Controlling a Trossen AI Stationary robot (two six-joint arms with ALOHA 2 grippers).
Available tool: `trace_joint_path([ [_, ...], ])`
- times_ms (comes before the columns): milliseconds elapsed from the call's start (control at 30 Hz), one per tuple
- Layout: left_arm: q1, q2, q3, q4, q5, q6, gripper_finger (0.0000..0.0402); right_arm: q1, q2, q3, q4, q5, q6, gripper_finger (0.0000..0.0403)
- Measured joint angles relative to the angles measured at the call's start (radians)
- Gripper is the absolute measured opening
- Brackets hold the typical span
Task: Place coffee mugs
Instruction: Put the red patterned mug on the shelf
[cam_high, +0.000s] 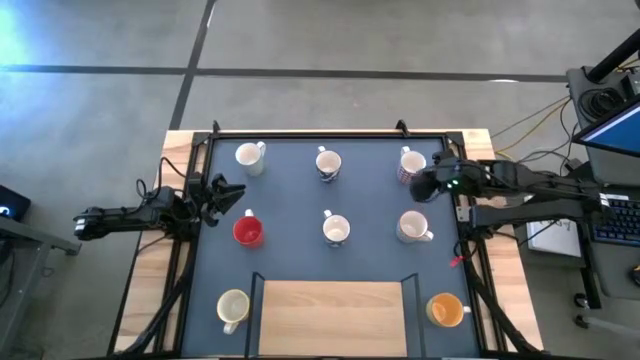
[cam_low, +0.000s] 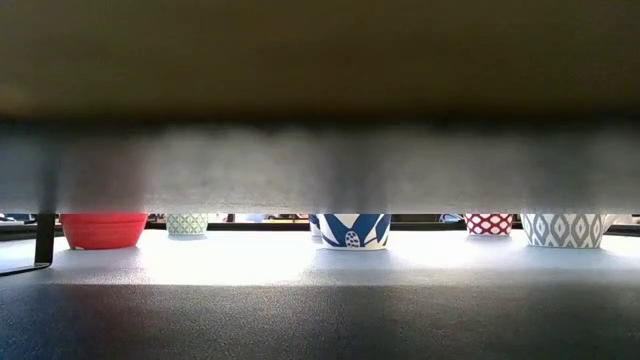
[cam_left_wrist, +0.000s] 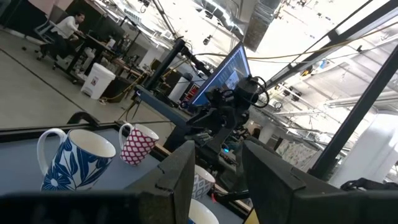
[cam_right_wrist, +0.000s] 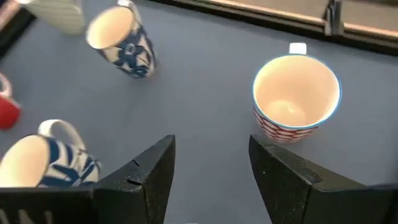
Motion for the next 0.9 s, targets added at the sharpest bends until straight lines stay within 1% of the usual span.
trace_joint_path([
  [133,0.0,0.0,0.0,0.0,0.0,0.0,0.0116,-0.066,0.09,0.038,-0.005,-0.035,-0.034,0.0194],
  [233,0.0,0.0,0.0,0.0,0.0,0.0,0.0116,-0.118,0.149,0.077,-0.027,-0.04,-0.067,0.0194],
  [367,0.0,0.0,0.0,0.0,0.0,0.0,0.0116,-0.199,0.221,0.114,-0.036,-0.155,-0.134,0.0194],
  [400,0.0,0.0,0.0,0.0,0.0,0.0,0.0116,-0.214,0.237,0.123,-0.034,-0.169,-0.143,0.0194],
  [667,0.0,0.0,0.0,0.0,0.0,0.0,0.0116,-0.323,0.358,0.162,-0.033,-0.168,-0.236,0.0194],
  [900,0.0,0.0,0.0,0.0,0.0,0.0,0.0116,-0.386,0.464,0.159,-0.022,-0.168,-0.24,0.0194],
])
